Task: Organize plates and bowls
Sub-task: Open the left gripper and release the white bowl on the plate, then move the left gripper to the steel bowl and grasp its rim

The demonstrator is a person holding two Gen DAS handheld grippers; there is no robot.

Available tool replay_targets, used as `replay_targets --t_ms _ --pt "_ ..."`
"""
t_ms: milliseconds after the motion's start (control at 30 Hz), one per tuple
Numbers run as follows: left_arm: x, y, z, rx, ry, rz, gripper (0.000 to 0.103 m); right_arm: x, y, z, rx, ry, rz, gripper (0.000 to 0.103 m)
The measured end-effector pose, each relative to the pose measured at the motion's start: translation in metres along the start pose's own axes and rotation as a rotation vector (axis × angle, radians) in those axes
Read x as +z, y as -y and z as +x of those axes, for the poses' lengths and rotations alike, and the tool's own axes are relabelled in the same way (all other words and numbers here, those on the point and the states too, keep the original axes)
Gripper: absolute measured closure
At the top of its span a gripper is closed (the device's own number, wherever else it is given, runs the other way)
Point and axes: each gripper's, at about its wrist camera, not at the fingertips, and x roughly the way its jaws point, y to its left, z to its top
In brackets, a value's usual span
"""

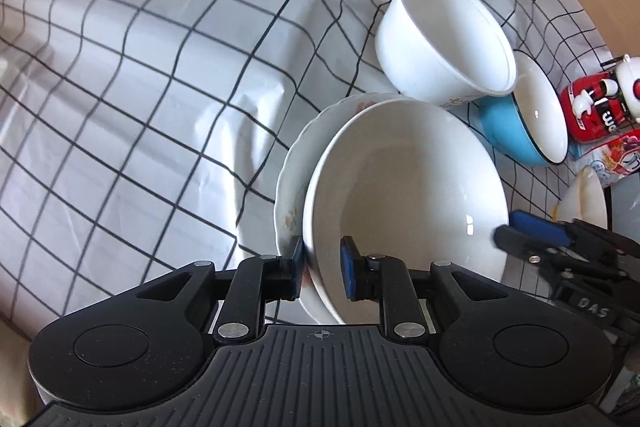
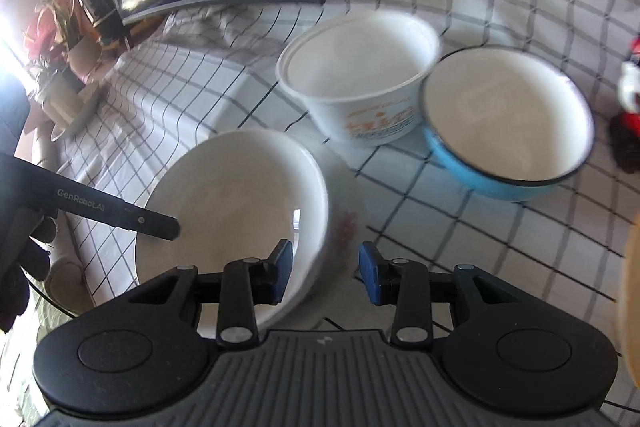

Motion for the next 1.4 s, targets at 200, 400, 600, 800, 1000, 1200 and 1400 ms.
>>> replay_targets --t_ms 200,400,600,800,1000,1200,1400 --pt "-0.004 0.024 -0.047 0.086 0.243 0.066 0.081 -0.029 0.013 -0.055 -0.097 0.143 -0.012 0.058" --pt "-0.021 0.104 -0.075 -0.197 0.442 0.269 0.081 -0.080 0.025 -0.118 -0.348 0.341 -0.069 0.038" --pt "-0.059 0.199 -0.025 -0.416 0.381 0.424 0.081 -0.135 0.059 -0.165 -0.616 0.391 -0.046 0.033" --pt "-0.107 0.271 0.043 -0.433 0.142 0.521 0.081 -0.198 0.104 -0.190 -0.722 0.341 0.097 0.029" --pt "-0.129 0.301 0.078 -0.336 0.065 0.530 0.081 -0.235 0.128 -0.184 -0.695 0.309 0.191 0.022" --pt "-0.143 0.308 0.103 -0.254 0.011 0.538 0.081 -0.252 0.149 -0.174 -0.580 0.299 0.332 0.022" --pt "-0.152 0.319 0.127 -0.243 -0.041 0.542 0.079 -0.252 0.176 -0.158 -0.491 0.289 0.498 0.033"
